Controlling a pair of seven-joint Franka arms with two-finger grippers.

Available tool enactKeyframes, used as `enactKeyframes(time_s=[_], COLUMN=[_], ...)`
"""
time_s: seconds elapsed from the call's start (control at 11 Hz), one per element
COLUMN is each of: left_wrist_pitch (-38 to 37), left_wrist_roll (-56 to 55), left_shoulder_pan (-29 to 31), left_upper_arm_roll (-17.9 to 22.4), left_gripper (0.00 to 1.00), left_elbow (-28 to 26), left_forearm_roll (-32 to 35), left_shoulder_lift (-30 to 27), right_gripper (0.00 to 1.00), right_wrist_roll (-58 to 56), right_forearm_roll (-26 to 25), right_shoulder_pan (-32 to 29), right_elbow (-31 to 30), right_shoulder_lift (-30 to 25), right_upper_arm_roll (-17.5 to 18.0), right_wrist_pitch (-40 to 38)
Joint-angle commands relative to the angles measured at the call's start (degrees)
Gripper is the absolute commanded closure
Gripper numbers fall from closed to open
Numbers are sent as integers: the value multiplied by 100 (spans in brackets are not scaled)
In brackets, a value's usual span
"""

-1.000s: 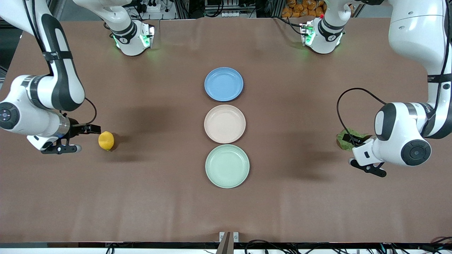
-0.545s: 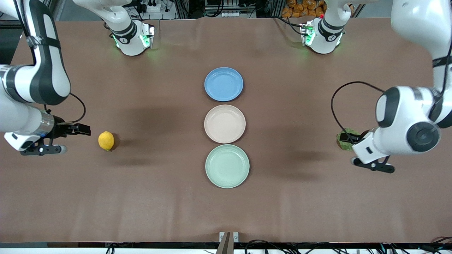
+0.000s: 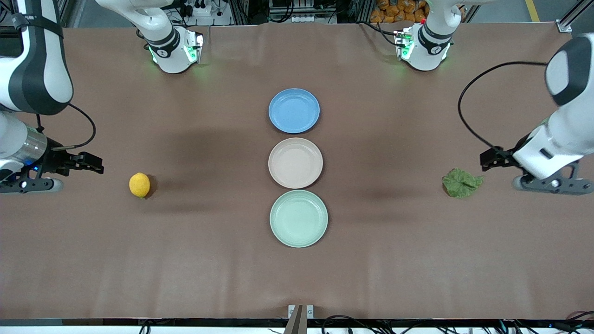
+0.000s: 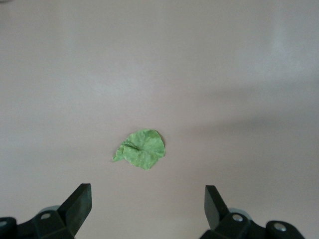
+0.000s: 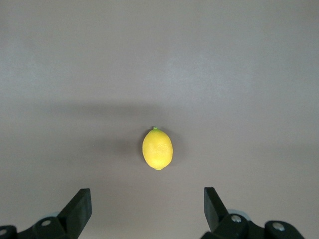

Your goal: Pick lemon and lettuce from plates

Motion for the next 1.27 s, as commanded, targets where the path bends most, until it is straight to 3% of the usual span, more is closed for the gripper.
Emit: enactKeyframes(time_s=[0.0, 0.45, 0.91, 1.18], left_wrist_pitch=[-39, -795, -919, -1086], left_wrist_roll=[-112, -59, -50, -50], left_shoulder_pan=[77, 68, 68, 94], left_upper_arm_roll=[-64, -73, -29, -37], left_gripper=[0, 0, 0, 0], left_elbow=[-277, -374, -84, 48], left_forearm_roll=[-105, -490, -684, -624], left_shoulder_lift=[-671, -1393, -1490, -1490], right_gripper=[0, 0, 0, 0], right_wrist_roll=[-65, -65, -30, -4], right_forearm_roll=[95, 192, 192, 192], right_shoulder_pan=[-78, -78, -60, -209], right_elbow=[-64, -55, 6, 32], right_shoulder_lift=[-317, -757, -1222, -1390], right_upper_arm_roll=[25, 34, 69, 332], right_wrist_pitch=[-64, -371, -932, -1153])
